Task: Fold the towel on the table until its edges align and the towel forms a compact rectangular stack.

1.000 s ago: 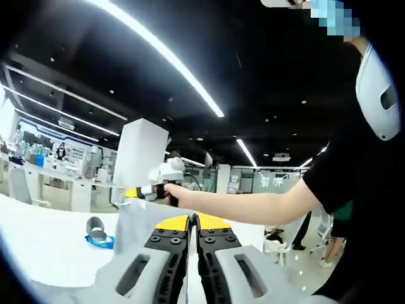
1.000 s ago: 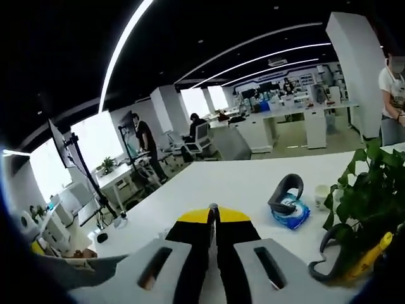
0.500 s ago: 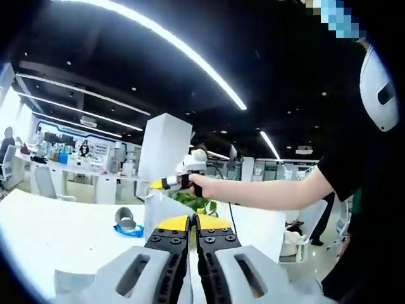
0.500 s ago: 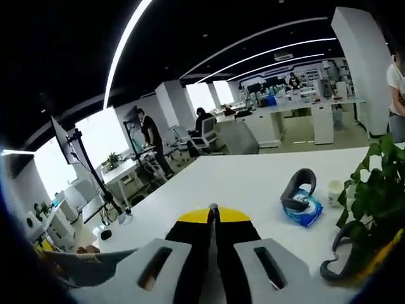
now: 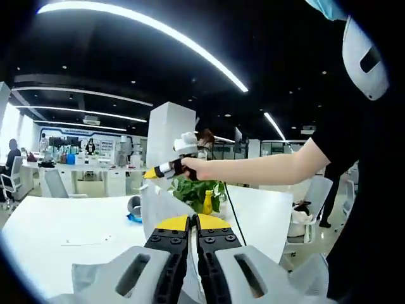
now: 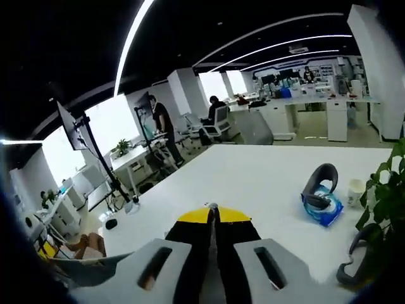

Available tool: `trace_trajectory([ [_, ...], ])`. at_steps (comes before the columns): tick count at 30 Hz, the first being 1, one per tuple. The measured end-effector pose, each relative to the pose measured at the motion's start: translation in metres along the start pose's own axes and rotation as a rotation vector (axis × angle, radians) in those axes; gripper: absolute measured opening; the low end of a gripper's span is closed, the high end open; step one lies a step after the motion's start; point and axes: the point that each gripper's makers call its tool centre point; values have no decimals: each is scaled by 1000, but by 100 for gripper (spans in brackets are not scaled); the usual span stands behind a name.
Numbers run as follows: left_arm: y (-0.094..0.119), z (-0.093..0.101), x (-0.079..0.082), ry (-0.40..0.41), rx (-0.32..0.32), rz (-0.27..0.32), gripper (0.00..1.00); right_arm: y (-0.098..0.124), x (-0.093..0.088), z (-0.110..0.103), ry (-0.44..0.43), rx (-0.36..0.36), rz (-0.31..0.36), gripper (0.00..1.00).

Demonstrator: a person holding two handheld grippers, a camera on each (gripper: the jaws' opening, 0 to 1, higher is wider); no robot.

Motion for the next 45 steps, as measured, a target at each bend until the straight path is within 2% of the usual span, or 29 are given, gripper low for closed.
trace_trajectory([
  [3,6,-6,-6,30,1,-14,3,-10,-3,-9,-1,18,-13,0],
  [10,13,-14,-25,10,9,-92,3,-30,-14,-18,-19,48,-37,0],
  [17,16,-19,-36,40,21,-114,3,-42,-23,-19,-21,51,-71,0],
  [23,16,-20,-46,29,-22,-166,3,-52,-28,-19,-20,54,-102,0],
  [35,25,-33,-60,68,-10,-186,3,-68,-38,-22,-28,66,-136,0],
  [41,30,-40,-74,106,7,-194,3,-78,-43,-24,-29,74,-156,0],
  [45,30,-43,-84,133,-7,-208,3,-84,-50,-26,-45,73,-155,0],
])
Point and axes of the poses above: the point that each gripper's makers call its tool centre point, and the gripper's own axes: y roughly backward along the fingers, z roughly to its right, x roughly out of its top, and after that the axes turned 13 degrees about -z, right-handed
